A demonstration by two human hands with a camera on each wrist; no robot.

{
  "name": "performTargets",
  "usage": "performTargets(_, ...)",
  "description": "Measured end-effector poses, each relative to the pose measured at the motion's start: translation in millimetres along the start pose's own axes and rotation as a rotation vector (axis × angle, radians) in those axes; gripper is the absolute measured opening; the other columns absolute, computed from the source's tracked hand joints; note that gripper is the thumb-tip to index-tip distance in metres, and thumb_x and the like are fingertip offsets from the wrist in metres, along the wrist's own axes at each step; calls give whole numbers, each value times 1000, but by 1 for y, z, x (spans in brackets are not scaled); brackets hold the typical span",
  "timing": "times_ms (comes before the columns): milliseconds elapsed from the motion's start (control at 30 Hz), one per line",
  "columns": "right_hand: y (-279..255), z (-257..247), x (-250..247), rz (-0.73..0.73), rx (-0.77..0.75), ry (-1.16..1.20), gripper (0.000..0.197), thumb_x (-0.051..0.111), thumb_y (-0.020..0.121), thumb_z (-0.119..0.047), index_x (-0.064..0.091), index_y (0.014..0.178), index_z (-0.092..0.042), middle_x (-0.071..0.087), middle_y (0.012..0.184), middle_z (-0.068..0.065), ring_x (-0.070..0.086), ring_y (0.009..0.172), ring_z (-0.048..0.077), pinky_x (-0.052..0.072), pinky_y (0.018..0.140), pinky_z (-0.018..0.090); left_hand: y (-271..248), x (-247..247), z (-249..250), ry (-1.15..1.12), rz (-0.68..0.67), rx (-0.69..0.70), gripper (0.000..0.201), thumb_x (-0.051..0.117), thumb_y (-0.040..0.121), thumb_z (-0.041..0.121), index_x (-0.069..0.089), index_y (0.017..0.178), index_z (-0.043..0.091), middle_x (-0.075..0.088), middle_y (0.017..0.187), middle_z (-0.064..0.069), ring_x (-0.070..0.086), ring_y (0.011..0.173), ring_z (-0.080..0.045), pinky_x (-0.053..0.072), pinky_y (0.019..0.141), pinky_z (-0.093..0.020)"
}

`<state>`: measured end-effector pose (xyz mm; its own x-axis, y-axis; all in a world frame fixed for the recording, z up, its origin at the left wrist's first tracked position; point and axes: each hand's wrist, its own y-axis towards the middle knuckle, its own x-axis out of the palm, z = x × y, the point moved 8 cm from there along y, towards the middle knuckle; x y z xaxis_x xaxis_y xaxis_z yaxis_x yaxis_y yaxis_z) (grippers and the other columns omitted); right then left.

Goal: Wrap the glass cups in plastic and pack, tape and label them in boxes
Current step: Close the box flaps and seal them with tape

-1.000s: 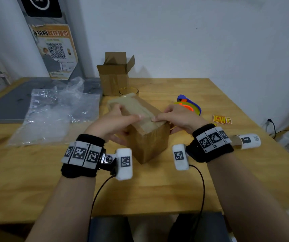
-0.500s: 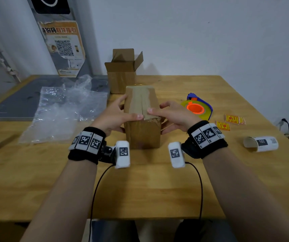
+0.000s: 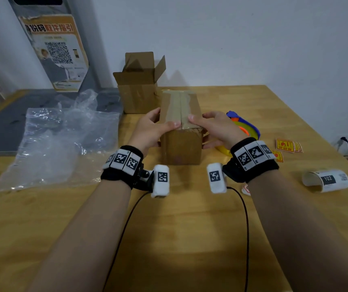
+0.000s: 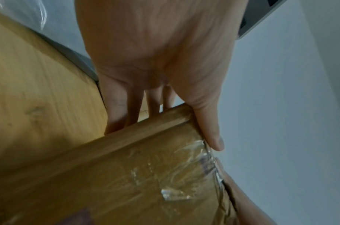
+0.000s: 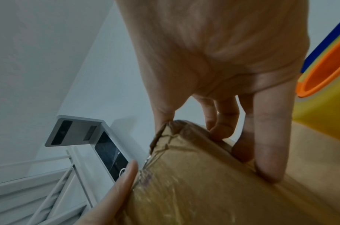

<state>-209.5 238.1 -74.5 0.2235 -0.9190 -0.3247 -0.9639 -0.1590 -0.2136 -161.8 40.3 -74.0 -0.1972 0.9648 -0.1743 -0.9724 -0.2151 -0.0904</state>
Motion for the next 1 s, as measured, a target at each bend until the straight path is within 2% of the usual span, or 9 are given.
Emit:
performTargets(133,20,-1,-10,65,-28,-3,80,77,84,-60,50,145,-15,67,114,6,72,96,27,66,77,46,18,11,1,-47,6,-21,77,83,84,36,47,152,29,61,123,16,59,100,-2,49,65,-30)
performTargets(267,33,-4,-15,78,-48,-18,68,76,86,-58,60,135,-14,70,107,5,74,86,25,66,68,43,25,17,2,-63,20,-40,74,81,85,42,48,151,29,64,123,13,62,102,-5,51,67,-28)
performTargets(367,36,-3,-15,61,-37,21,53,78,85,-54,67,117,-14,68,97,5,67,65,21,62,60,37,24,18,0,-68,31,-55,77,82,83,46,50,150,29,66,126,10,63,109,-10,57,82,-36)
performTargets(467,33,-1,-16,63,-33,26,54,82,83,-51,67,115,-11,67,94,8,65,56,21,60,56,35,18,17,-2,-46,26,-74,87,86,78,48,47,152,26,64,131,6,62,114,-14,56,97,-48)
performTargets(633,13,8,-21,31,-35,22,52,82,83,-50,69,112,-8,65,92,9,65,55,21,61,57,37,4,22,2,56,-12,-106,77,81,85,40,43,150,21,59,131,4,59,109,-16,55,83,-43)
performTargets(800,4,22,-74,166,-33,-115,38,69,94,-47,75,108,-12,61,88,6,51,66,18,43,55,28,-6,29,7,122,35,-48,77,70,96,35,24,157,24,50,146,-1,54,118,-21,48,83,-36)
performTargets(867,11,32,-109,338,-15,-270,37,69,94,-42,72,114,-11,64,107,10,59,88,22,49,73,34,-6,33,7,110,45,-58,74,67,98,31,22,157,23,47,150,-2,52,119,-22,44,86,-37)
performTargets(933,22,54,-129,399,164,-548,61,69,89,-50,57,137,-15,51,143,16,46,132,37,42,107,46,-5,35,7,101,50,-72,74,66,99,27,21,157,22,45,152,-4,52,124,-25,44,89,-39)
performTargets(1000,31,78,-135,352,318,-615,92,73,83,-59,37,152,-11,36,155,19,37,142,43,40,113,53,-3,36,9,92,53,-83,74,66,99,25,20,157,22,44,152,-5,51,127,-27,45,92,-40)
